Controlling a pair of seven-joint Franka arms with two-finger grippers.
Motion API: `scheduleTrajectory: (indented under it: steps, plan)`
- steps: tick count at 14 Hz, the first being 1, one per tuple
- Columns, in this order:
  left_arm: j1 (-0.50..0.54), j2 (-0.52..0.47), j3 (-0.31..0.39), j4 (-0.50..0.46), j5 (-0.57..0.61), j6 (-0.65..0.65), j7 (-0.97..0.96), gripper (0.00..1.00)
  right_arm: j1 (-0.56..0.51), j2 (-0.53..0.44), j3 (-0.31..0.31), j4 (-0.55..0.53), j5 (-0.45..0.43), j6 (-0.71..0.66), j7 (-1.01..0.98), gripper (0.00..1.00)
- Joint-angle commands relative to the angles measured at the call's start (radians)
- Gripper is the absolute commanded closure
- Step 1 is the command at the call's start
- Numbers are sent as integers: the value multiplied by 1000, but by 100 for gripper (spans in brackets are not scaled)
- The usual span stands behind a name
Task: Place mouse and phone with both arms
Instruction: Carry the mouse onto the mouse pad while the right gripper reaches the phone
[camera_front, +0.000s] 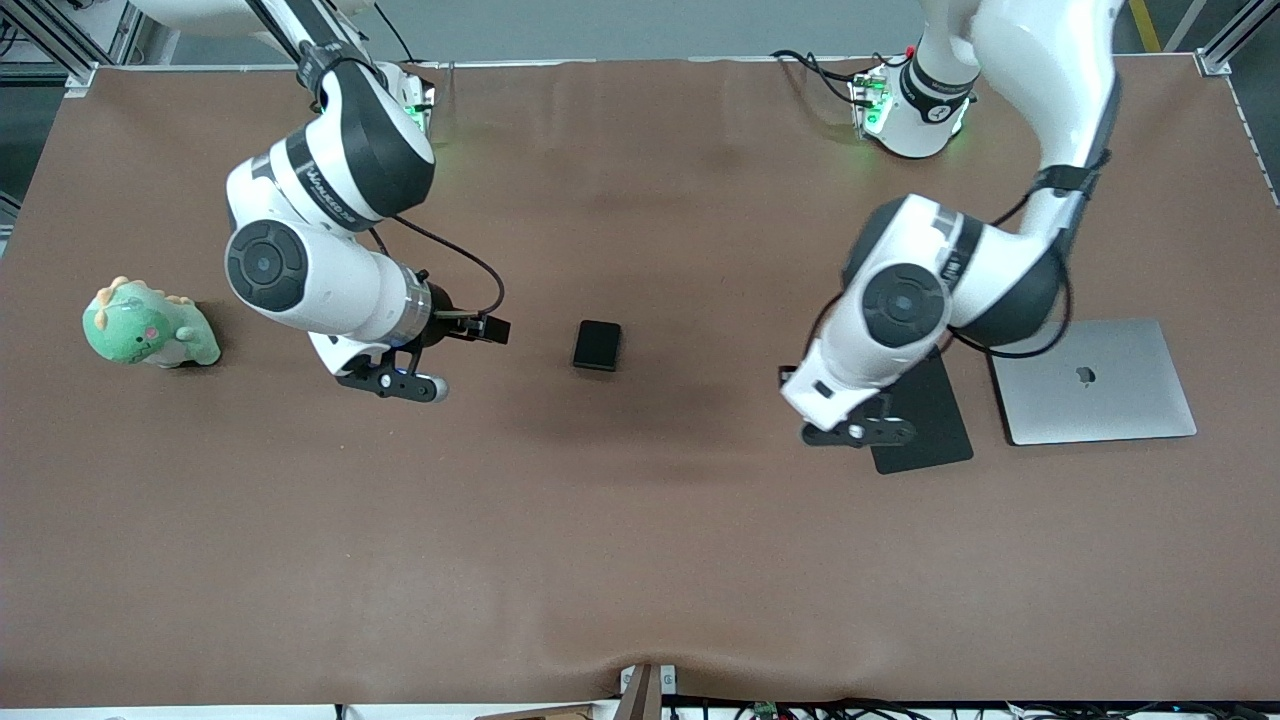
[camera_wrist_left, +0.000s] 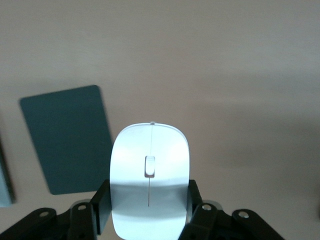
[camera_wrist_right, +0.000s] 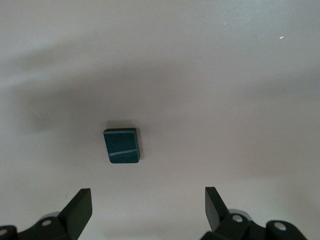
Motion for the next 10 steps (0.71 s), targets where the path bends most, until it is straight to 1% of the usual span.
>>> scheduleTrajectory:
  steps: [1,3,7,8,10]
  plan:
    - [73,-19,-12,-49,12,-6,46,100,5,30,21,1,7,47,26,0]
    - [118,-11,-12,-66,10,-2,60,100,20,66,38,1,-17,90,52,0]
    - [176,-1,-12,-129,-3,43,57,99,101,141,38,1,-89,187,130,0]
    - [184,-1,-10,-156,-3,67,48,98,112,158,38,1,-108,204,133,0]
    - [213,-1,-10,-227,-3,157,43,98,126,191,38,1,-114,233,133,0]
